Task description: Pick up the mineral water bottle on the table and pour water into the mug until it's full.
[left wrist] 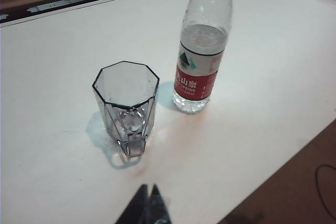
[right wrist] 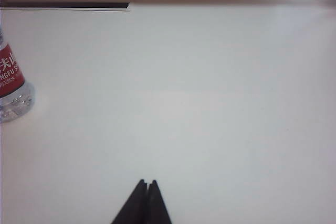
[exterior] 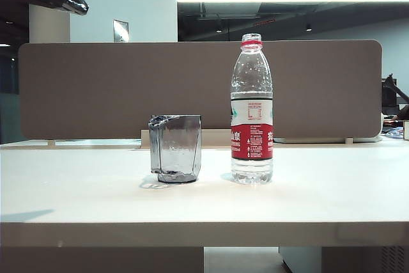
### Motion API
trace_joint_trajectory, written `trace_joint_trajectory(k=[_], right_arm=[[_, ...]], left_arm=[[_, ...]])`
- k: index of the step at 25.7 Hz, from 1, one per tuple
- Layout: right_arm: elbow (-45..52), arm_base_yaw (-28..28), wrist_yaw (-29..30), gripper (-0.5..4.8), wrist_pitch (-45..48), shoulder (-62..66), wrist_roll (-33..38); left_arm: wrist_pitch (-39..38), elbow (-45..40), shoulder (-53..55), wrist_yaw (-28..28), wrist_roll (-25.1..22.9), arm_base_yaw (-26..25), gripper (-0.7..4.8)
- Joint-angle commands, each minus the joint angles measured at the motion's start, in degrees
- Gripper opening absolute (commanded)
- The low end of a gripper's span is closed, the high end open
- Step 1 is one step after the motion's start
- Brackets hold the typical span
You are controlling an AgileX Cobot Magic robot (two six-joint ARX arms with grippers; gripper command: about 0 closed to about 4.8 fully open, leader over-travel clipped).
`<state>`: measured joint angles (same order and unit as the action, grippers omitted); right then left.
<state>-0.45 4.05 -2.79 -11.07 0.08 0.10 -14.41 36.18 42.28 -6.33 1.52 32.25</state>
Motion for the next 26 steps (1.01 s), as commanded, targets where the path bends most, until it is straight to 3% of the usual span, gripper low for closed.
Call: trace_joint_trajectory(k=[1,4,6,8,26], right_arm=[[0.42,-0.02,-0.02,-0.05,0.79,-0.07,0.09],[0.42,-0.02,-0.02,-0.05,0.79,-0.07,0.09],[0.42,-0.02,-0.02,-0.05,0.81,-0.07,0.09],[0.42,-0.02,-0.02,-0.05,0.79,-0.07,0.09],[0.42,-0.02,-0.02,-0.05,0.79,-0.07,0.09]], left_arm=[[0.61,0.13,-0.09,-0.09,-0.20,-0.04,-0.02],[0.59,0.13,-0.09,-0.11,-0.20,-0.04,-0.02],[0.42,0.13,-0.07,1.62,-6.45,-0.11,-0.02],[0.35,0.15,-0.13,4.11,-8.63,-0.09,-0.02],[-7.76,0.13,-0.20,5.05,-7.96,-0.09,-0.02]])
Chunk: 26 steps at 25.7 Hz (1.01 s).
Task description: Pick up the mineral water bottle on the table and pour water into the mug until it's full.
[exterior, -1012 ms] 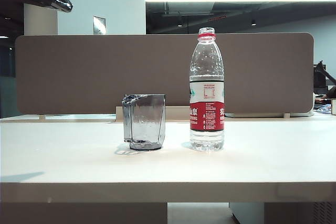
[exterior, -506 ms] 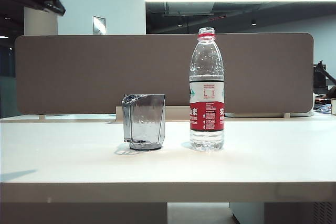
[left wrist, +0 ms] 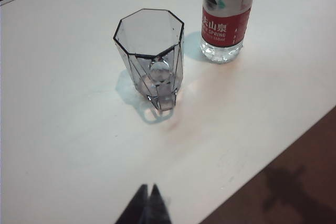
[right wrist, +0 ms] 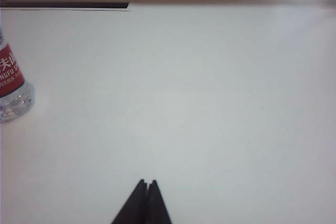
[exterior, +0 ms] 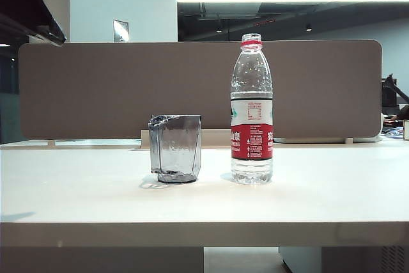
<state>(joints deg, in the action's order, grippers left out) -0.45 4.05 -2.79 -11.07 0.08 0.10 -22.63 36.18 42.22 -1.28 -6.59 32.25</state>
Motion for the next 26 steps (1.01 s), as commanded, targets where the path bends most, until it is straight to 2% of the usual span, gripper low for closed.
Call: trace_joint_trajectory(k=[1,21,24,26], right_arm=[[0.42,-0.02,-0.02,-0.05,0.81,-0.07,0.09],[0.42,-0.02,0.15,-0.05,1.31,-0.07,0.13],[0.24,-0.02,0.20,-0.05,3.80,-0.07,1.64],[-3.15,0.00,0.15,-0.03,13.86,-0.07,2.67]], left_arm=[[0.46,0.13,-0.13,0.00,0.15,-0.09,-0.03],[0.44,0.13,-0.13,-0.02,0.13,-0.09,-0.02],[0.44,0.13,-0.13,-0.02,0.15,-0.09,-0.02],[0.44,0.13,-0.13,-0.02,0.15,-0.09,-0.02]])
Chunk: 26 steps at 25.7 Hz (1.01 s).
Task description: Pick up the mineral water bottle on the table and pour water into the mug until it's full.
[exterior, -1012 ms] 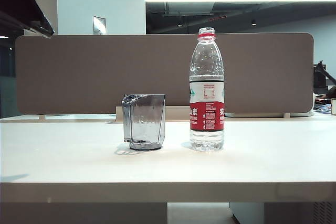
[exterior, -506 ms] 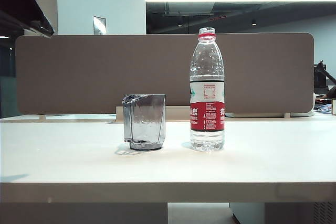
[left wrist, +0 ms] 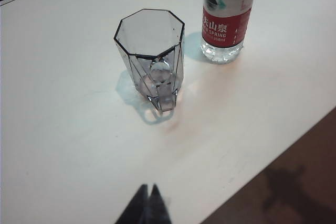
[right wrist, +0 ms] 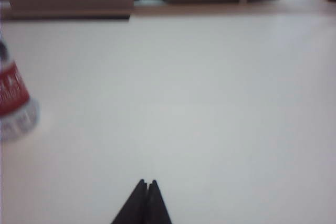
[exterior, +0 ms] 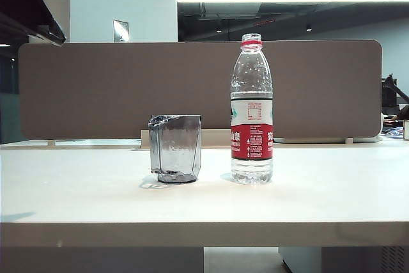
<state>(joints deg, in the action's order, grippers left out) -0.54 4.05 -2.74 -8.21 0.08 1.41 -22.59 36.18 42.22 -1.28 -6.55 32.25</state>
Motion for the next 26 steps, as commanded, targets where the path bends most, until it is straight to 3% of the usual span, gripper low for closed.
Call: trace_joint_trajectory(k=[1,3,10,15,19,24,25,26], right_arm=[[-4.48,-0.02,0.11,0.01,14.82,-0.07,1.36],[-13.86,-0.02,-0.85,0.00,29.35,0.24,0.61],[-44.11,-0.02,-2.47,0.00,27.08,10.69,-17.68],[-69.55,0.07,-2.12,0.00,25.49,29.40,-21.40],[-91.52,0.07,-0.57,0.00,17.11,47.30,-21.35],[-121.87,0.02,3.39,0.00,-2.47,71.08,-21.20],[-132.74,0.72,5.75,0.00,-6.95,80.65,-20.28],[-140.21,0.85,5.14,0.00,-8.09,88.48,-12.61]], left_arm=[[0.39,0.13,-0.13,-0.02,0.09,-0.09,-0.02],[0.39,0.13,-0.13,-0.02,0.09,-0.09,-0.02],[0.39,0.13,-0.13,-0.02,0.09,-0.09,-0.02],[0.42,0.13,-0.13,-0.02,0.11,-0.09,-0.03],[0.42,0.13,-0.13,-0.02,0.09,-0.09,-0.02],[0.39,0.13,-0.13,-0.02,0.09,-0.09,-0.03],[0.42,0.13,-0.13,-0.02,0.09,-0.09,-0.03],[0.37,0.13,-0.13,-0.04,0.11,-0.09,-0.02]])
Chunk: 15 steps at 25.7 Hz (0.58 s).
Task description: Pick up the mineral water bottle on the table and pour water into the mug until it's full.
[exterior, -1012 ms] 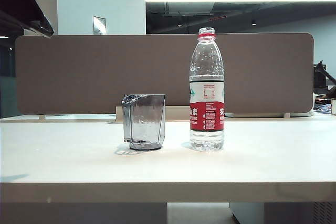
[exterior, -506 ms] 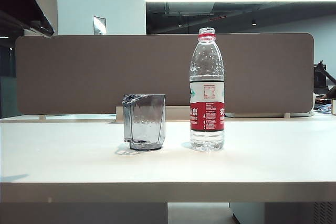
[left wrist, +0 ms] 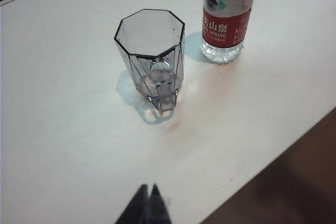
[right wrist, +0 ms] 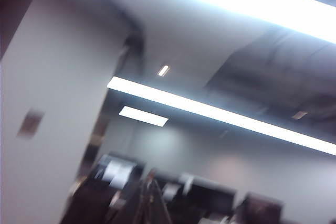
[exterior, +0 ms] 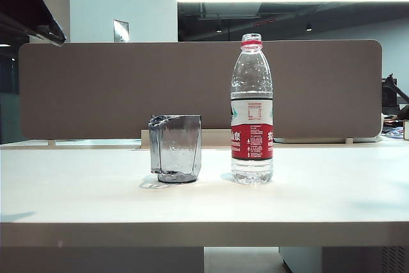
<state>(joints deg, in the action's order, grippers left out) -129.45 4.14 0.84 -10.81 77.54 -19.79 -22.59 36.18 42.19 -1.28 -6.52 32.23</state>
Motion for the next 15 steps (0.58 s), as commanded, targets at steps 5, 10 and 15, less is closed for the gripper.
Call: trace_joint_trajectory(k=[5,10,15], right_arm=[[-18.12,0.81,-1.27,0.23,-11.54,24.28,27.93],[-14.21,3.19,-1.55,0.22,-13.66,28.20,25.29],[-3.41,3.32,-3.87,0.22,-8.24,28.39,21.62]], left_arm=[[0.61,0.13,-0.07,0.02,0.07,-0.07,-0.03],[0.57,0.13,-0.09,-0.15,0.07,-0.04,-0.03],[0.55,0.13,-0.09,-0.20,0.07,-0.04,-0.02]])
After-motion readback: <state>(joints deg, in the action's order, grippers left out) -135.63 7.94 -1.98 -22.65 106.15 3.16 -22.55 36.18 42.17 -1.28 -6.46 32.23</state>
